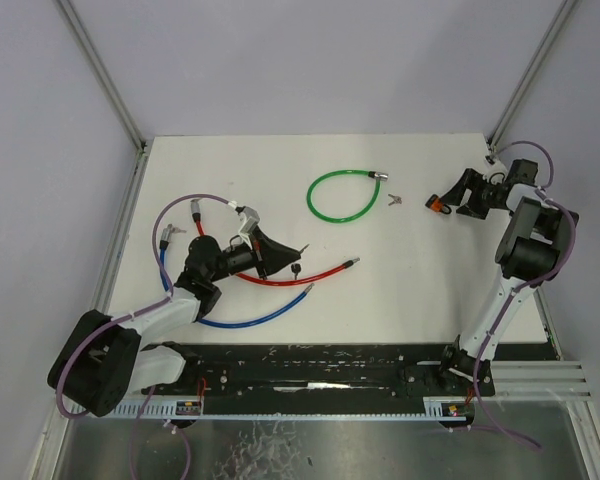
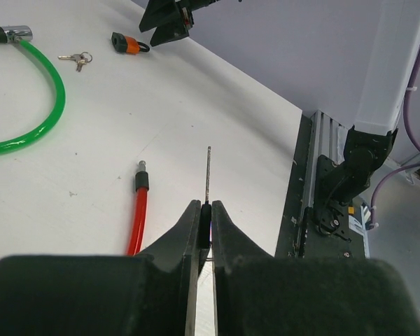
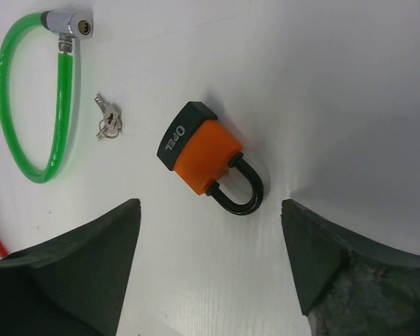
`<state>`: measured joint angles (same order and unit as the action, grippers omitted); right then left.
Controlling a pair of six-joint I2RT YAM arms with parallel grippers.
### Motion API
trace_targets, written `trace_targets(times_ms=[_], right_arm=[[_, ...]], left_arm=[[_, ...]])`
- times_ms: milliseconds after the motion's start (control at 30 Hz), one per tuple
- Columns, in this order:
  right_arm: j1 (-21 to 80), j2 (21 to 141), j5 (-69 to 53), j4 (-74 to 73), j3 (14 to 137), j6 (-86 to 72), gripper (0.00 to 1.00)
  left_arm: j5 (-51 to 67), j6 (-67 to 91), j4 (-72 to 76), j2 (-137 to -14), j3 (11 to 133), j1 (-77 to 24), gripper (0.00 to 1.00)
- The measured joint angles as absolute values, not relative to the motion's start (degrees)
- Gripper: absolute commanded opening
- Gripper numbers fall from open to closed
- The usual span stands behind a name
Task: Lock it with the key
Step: Place the lock at the center of the board.
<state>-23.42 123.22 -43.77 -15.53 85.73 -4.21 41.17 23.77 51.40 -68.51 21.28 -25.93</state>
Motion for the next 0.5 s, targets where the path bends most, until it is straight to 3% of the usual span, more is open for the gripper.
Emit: trace_targets(times_ms=[200,500], right_arm=[[-23.42,116.92,-39.94,-16.80,84.14,0.03,1.00],[-23.40,93.73,-42.52,-13.89,75.92,3.88,1.00]], left_arm=[[41.69,24.12,51.46,-68.51,21.28,-25.93,0.01],[43.18,26.96,52.90,-68.51,21.28,-25.93,0.01]])
